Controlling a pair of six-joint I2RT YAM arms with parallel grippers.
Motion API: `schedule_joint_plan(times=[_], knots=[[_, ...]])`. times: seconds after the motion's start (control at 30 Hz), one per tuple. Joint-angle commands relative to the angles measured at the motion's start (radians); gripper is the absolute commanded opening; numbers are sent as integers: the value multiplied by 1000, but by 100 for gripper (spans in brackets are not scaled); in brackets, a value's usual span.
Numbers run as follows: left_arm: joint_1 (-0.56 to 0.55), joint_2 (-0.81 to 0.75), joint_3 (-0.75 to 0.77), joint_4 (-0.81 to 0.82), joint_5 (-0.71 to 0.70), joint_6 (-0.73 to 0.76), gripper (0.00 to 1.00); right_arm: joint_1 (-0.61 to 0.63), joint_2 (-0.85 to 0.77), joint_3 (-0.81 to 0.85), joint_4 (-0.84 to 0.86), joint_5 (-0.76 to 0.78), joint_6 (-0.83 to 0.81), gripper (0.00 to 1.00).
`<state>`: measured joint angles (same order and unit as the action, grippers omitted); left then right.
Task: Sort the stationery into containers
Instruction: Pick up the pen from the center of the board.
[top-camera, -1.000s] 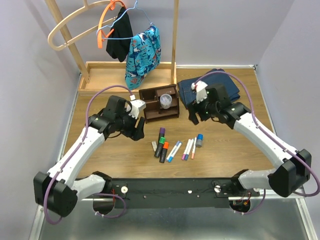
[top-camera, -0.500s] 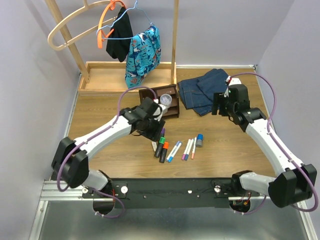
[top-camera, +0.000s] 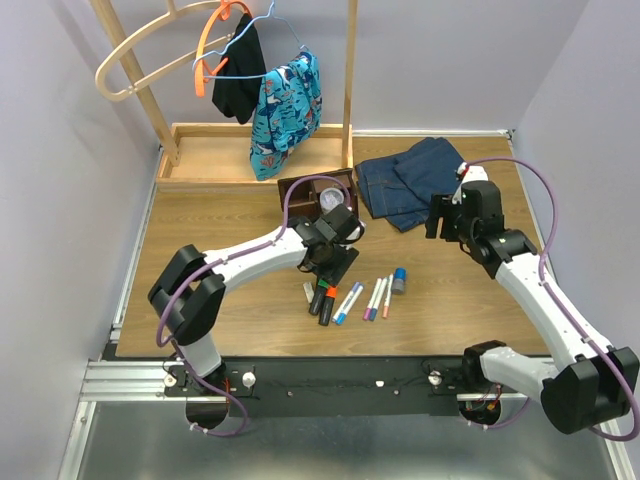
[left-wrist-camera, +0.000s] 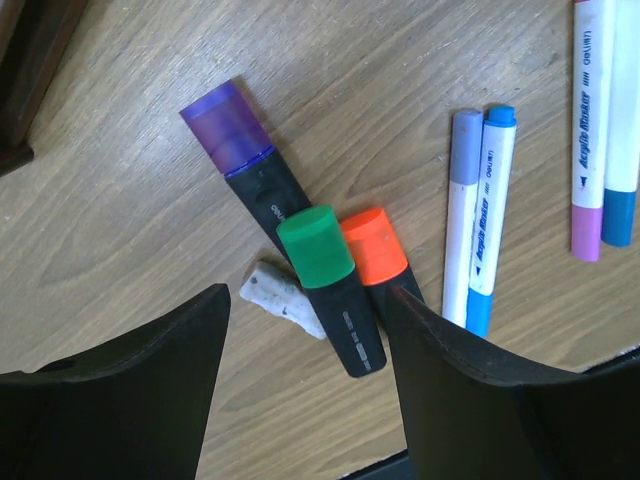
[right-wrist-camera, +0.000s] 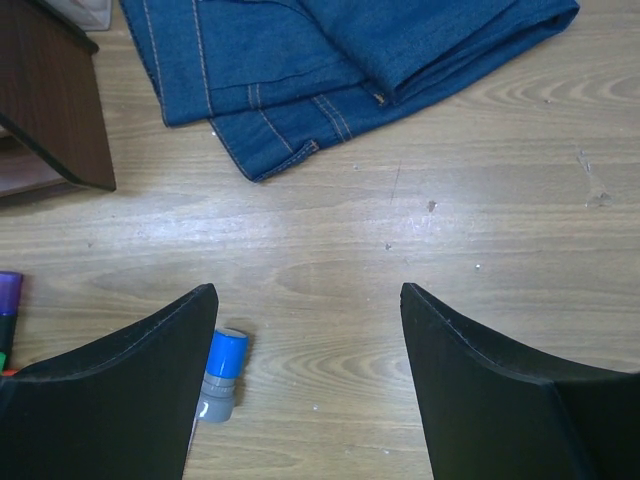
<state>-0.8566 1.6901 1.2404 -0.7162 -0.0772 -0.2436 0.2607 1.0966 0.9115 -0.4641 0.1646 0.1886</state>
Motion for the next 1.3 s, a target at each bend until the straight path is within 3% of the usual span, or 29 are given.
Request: schedule_joint_plan(times=[0.0,0.7,1.27], knots=[[-4,43,31,4,-67,13,71,-6,-41,-16,25,-23,15,81],[-7,143,60,23,16,30,59,-11,-56,-31,28,-51,11,81],[-5,128,-1,27,42,20,51,-20,-70,-54,27,-62,18,81]])
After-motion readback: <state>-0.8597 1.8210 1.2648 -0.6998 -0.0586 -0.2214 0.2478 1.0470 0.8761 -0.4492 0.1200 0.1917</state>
